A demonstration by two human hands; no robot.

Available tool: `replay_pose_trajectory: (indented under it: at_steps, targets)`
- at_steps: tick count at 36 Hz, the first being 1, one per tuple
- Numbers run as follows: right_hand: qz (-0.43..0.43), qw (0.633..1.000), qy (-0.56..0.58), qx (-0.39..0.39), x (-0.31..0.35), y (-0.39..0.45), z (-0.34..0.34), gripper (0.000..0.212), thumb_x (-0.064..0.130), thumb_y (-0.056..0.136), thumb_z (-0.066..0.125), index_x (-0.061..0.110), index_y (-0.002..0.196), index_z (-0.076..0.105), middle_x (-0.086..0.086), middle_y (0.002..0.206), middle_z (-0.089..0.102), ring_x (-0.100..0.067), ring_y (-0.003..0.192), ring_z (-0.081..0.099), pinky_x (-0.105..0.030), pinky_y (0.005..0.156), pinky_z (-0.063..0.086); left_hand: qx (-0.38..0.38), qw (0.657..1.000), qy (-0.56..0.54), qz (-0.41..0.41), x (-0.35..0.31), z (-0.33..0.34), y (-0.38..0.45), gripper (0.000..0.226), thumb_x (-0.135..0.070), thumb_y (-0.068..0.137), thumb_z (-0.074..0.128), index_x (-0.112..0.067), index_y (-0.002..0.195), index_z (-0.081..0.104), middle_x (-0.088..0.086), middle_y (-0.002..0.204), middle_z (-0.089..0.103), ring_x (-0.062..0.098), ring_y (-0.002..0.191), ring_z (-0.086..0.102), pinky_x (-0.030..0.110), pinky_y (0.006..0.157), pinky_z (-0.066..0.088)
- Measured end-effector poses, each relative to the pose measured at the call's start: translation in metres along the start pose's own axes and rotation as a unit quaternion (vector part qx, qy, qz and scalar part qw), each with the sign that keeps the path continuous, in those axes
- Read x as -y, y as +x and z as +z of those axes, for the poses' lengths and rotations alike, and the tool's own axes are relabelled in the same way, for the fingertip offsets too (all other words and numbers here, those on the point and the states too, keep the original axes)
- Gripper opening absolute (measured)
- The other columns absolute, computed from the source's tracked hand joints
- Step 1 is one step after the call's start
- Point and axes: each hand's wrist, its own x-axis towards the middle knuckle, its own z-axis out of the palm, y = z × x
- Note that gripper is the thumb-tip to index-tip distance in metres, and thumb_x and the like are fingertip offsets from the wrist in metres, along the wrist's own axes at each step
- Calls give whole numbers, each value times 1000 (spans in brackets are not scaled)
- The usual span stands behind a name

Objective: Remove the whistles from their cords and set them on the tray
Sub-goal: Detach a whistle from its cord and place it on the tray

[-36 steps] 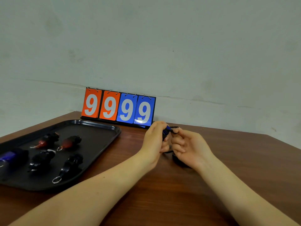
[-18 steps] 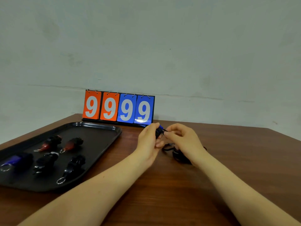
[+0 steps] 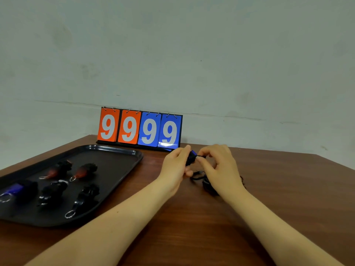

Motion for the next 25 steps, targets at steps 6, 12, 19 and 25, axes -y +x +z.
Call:
replay_pose_trajectory:
  at_steps: [6, 12, 19, 25]
  targets:
    - [-1, 1000, 12, -19, 3, -1, 0, 7, 18, 88, 64, 23, 83, 65, 21, 82, 57, 3, 95, 42, -4, 74, 32, 2, 997, 74, 3, -1, 2, -1, 29, -31, 103, 39, -11, 92, 57, 12, 83, 58, 6, 43, 44, 20, 43, 31]
    - [34, 997, 65, -38, 11, -1, 0, 21, 17, 86, 66, 35, 78, 61, 36, 88, 55, 4, 87, 45, -5, 69, 33, -15, 998, 64, -15, -5, 0, 2, 26, -31, 102, 41, -15, 90, 57, 2, 73, 50, 8, 46, 36, 17, 38, 30]
    - [129, 984, 126, -12, 7, 1, 2, 18, 17, 87, 67, 34, 79, 64, 20, 79, 62, 3, 76, 50, -10, 65, 37, 30, 994, -69, -83, -12, -6, 2, 10, -10, 95, 45, -6, 96, 54, 13, 90, 47, 10, 50, 32, 20, 45, 27]
    - [163, 977, 133, 28, 2, 2, 1, 8, 20, 86, 68, 26, 81, 67, 9, 78, 65, 0, 71, 56, -13, 63, 40, 25, 993, -65, -95, -11, -15, 8, 21, -10, 92, 60, -3, 112, 56, 25, 118, 54, 14, 66, 45, 20, 52, 49]
